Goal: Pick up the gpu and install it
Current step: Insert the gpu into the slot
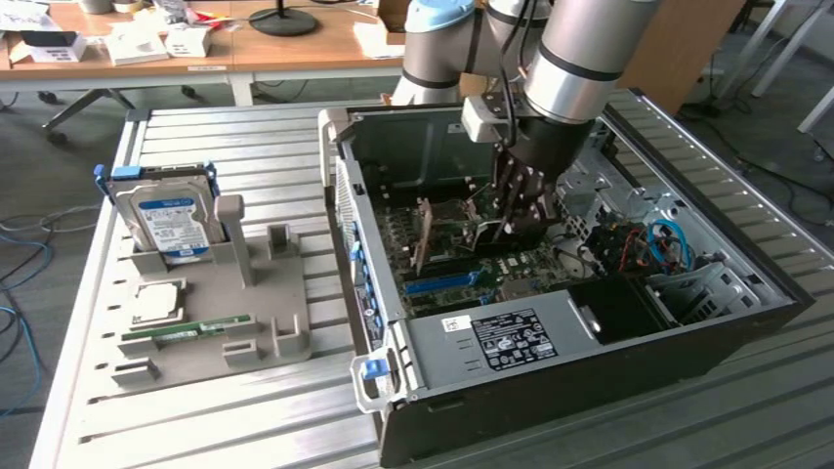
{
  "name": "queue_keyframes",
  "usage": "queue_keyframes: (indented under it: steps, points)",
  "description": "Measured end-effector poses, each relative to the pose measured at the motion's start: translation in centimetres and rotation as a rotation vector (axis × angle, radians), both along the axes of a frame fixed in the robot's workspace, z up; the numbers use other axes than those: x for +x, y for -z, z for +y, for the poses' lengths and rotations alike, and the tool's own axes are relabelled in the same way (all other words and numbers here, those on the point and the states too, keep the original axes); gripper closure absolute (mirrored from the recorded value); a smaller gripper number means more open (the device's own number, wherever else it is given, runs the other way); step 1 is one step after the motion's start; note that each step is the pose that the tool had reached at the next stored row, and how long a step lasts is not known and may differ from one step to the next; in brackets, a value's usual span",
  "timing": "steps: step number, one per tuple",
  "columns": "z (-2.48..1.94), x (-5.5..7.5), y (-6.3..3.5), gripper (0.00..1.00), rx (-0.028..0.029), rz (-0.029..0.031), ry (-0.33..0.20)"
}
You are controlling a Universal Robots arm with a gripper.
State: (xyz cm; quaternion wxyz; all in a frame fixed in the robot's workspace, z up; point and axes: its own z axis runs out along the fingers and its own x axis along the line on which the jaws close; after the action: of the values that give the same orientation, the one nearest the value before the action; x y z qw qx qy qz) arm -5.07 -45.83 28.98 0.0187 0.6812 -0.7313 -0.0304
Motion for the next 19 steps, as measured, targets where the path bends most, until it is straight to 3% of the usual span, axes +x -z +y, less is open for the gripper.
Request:
queue_keyframes:
  steps: [11, 19]
  points:
    - [0.0, -0.91, 0.16, 0.74, -0.0052, 0.0, 0.0]
    - [-0.39, -0.94, 0.16, 0.74, -0.0052, -0.0001, 0.0]
